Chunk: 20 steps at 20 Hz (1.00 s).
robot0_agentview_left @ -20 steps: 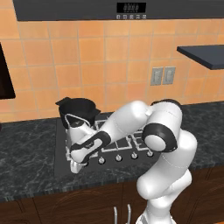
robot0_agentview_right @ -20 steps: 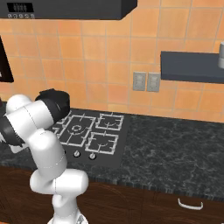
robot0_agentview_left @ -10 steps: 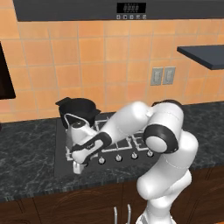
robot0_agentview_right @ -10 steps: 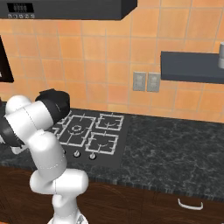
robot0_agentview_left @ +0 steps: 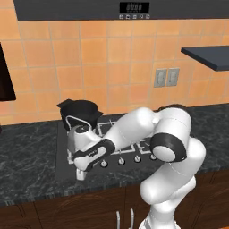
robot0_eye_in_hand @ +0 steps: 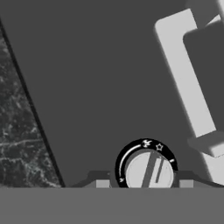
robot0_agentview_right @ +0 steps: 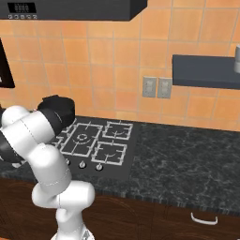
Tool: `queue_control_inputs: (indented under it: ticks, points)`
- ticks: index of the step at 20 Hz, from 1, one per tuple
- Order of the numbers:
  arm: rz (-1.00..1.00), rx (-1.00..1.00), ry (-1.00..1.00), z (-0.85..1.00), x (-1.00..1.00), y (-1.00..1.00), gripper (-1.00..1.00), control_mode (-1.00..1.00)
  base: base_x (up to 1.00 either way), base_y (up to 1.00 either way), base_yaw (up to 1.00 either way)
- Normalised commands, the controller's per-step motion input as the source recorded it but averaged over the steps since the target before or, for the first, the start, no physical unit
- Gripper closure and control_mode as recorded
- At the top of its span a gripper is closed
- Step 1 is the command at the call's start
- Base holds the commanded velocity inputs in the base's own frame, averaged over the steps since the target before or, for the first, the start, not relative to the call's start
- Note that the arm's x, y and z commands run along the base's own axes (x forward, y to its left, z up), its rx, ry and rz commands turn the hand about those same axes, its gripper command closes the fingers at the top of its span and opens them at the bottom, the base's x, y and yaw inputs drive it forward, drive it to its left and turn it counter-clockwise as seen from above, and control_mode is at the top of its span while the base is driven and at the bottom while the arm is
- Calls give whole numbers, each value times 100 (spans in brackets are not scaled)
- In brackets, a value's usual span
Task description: Pick the kettle from the counter and place it on a stove burner. Then turn the burner on.
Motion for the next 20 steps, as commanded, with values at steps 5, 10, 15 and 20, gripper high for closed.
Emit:
queue_control_inputs:
  ticks: [5, 10, 15, 20]
  points:
    - [11, 0, -3, 99, 0, 1, 100, -100, 0, 0, 0]
    - [8, 0, -5, 100, 0, 1, 100, -100, 0, 0, 0]
    - [4, -1, -24, 74, -51, 0, 100, -100, 0, 0, 0]
    - [0, 0, -25, 63, -77, 0, 100, -100, 0, 0, 0]
